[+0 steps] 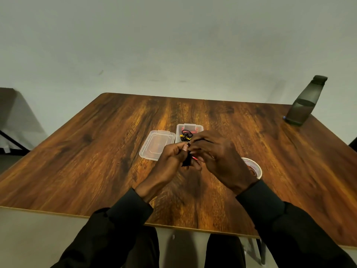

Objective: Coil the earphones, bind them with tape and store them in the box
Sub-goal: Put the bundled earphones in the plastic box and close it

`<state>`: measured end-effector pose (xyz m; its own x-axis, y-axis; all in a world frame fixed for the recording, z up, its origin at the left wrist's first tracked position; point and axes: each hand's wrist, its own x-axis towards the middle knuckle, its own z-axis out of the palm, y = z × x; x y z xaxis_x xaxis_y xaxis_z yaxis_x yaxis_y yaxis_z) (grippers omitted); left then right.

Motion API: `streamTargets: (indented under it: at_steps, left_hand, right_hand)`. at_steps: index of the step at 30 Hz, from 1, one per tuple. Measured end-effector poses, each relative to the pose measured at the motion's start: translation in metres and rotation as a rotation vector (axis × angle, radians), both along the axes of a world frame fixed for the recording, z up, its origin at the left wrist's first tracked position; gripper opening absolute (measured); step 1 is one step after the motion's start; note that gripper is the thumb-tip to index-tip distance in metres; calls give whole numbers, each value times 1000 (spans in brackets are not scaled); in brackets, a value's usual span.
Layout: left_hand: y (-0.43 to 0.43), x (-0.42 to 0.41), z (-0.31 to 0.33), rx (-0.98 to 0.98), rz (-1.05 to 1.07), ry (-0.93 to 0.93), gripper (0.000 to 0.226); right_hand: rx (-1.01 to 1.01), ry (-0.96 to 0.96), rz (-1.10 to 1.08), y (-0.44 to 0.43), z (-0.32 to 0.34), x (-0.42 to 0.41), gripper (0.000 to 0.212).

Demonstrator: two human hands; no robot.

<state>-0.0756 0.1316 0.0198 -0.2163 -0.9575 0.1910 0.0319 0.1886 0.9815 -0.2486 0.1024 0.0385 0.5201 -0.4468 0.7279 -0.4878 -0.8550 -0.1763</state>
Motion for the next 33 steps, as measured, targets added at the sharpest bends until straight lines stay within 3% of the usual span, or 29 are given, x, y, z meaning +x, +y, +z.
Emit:
streamTargets:
  at_steps: [2, 6, 10, 14, 19, 24, 30, 33]
  left_hand:
    - [0, 4, 3, 59, -113, 69, 35]
    - [0, 15, 2, 152, -301, 141, 32]
    - [0, 23, 4, 263, -342, 146, 27]
    - [-2, 26, 7, 336, -396, 167, 25]
    - [3, 23, 11, 371, -374, 210, 25]
    - [5, 9, 7, 283, -142, 283, 29]
    - [10, -11, -1, 17, 169, 261, 17]
    - [12, -13, 0, 70, 208, 287, 19]
  right_hand:
    - [48, -62, 39, -5, -1, -5, 16]
    - [273, -92, 106, -9, 2, -14, 23]
    - [632, -127, 227, -12, 6, -21, 27]
    - [760, -164, 326, -9, 6, -24, 28]
    - [741, -180, 336, -13, 1, -23, 22]
    - [647, -266, 294, -16, -4, -17, 17]
    - [430, -266, 199, -22, -9, -11, 17]
    - [433, -261, 208, -23, -10, -10, 17]
